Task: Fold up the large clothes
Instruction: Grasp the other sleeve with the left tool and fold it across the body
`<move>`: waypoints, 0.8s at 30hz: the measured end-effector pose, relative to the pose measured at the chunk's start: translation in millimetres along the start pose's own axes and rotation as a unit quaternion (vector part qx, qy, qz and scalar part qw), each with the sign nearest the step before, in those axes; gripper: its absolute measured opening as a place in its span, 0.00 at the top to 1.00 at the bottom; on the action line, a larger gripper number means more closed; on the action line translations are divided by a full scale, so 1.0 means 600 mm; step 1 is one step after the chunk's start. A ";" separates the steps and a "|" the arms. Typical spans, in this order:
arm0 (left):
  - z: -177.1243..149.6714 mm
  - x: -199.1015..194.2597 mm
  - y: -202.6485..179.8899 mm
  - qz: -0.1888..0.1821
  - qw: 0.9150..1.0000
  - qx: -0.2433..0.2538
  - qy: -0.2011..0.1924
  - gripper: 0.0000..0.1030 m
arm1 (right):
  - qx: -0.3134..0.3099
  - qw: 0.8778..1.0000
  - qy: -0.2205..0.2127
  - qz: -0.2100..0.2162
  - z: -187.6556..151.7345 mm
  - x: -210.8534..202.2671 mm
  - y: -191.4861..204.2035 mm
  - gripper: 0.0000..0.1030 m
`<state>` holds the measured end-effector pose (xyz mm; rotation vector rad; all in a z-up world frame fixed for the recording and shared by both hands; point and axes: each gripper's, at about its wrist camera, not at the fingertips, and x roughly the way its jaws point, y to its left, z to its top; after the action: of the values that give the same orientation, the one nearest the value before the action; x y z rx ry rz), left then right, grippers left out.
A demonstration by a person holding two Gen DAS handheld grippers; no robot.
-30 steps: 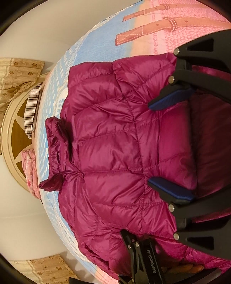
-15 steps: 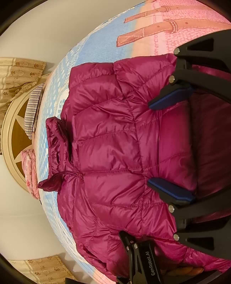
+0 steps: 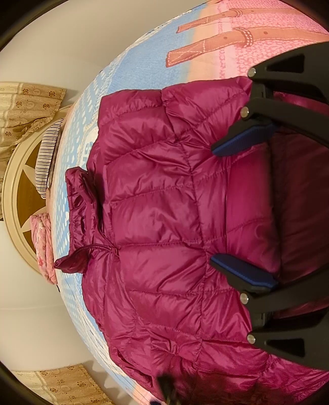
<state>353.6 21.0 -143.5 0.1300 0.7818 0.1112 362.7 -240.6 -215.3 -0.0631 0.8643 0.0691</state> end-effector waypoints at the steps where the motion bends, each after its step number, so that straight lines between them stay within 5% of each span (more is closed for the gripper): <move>1: -0.009 -0.016 0.032 0.018 1.000 -0.001 -0.005 0.01 | 0.000 1.000 0.000 0.000 0.000 0.000 0.000 0.18; 10: -0.153 -0.090 0.273 0.102 0.992 -0.068 0.029 0.01 | 0.000 0.999 -0.023 0.027 0.000 -0.079 0.001 0.09; 17: -0.190 -0.068 0.275 0.044 0.992 -0.110 0.051 0.02 | -0.084 0.996 -0.033 0.006 -0.044 -0.120 0.070 0.07; 22: -0.179 -0.042 0.245 0.031 0.992 -0.106 0.064 0.71 | -0.074 0.996 -0.040 0.022 -0.078 -0.140 0.076 0.07; 24: -0.169 -0.046 0.260 0.024 0.990 -0.121 0.061 0.79 | -0.062 0.997 -0.047 0.026 -0.086 -0.149 0.064 0.07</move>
<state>254.3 178.4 -170.8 -0.0889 0.8813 0.2609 262.5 -209.8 -181.7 -0.1533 0.7661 0.1728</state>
